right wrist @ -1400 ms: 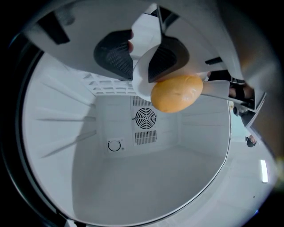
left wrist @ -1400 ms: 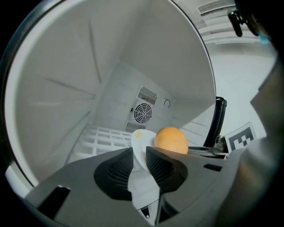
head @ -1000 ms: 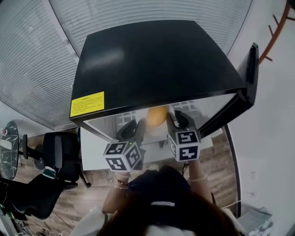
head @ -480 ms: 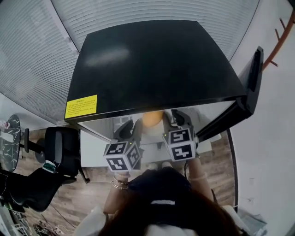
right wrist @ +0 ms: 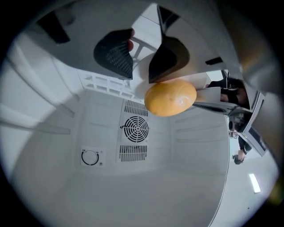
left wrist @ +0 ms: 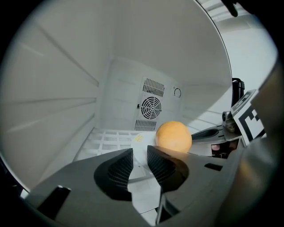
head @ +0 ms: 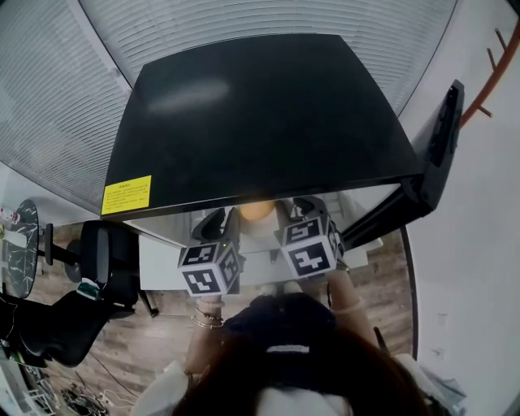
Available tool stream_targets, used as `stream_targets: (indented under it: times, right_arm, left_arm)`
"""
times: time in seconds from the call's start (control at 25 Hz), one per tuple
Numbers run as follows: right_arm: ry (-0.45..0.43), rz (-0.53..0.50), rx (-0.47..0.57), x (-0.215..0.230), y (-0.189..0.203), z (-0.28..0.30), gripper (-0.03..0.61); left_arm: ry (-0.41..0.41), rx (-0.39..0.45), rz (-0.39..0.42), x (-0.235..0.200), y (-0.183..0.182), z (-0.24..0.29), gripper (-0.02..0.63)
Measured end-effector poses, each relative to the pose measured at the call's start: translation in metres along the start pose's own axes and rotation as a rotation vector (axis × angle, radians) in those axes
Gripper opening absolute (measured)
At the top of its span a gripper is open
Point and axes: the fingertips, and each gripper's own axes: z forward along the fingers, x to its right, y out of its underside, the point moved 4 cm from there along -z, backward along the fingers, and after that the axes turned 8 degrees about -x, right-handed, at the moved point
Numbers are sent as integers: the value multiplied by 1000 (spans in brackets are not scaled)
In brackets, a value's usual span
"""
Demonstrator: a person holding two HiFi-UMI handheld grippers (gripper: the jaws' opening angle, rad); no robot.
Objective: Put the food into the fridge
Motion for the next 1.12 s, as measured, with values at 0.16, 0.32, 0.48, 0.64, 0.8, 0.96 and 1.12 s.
stream_targets:
  times: [0.16, 0.32, 0.48, 0.64, 0.8, 0.96, 1.12]
  right_arm:
    - [-10, -57, -35, 3, -5, 1, 117]
    - [-13, -57, -38, 3, -6, 4, 116]
    - [-8, -61, -37, 4, -7, 4, 117]
    - [-16, -59, -29, 5, -6, 3, 117]
    - [-17, -62, -8, 4, -6, 1, 117]
    - [-14, -67, 1, 4, -6, 1, 117]
    - [-10, -73, 3, 4, -6, 1, 117]
  left_arm:
    - [2, -9, 4, 0, -1, 0, 101]
    - [-13, -16, 18, 0, 0, 1, 103]
    - [-22, -13, 28, 0, -1, 1, 103]
    - [1, -13, 14, 0, -1, 0, 103]
    - [-3, 0, -7, -4, -1, -3, 103]
    - [-3, 18, -18, -8, -2, -8, 103]
    - [-3, 23, -16, -6, -2, -11, 103]
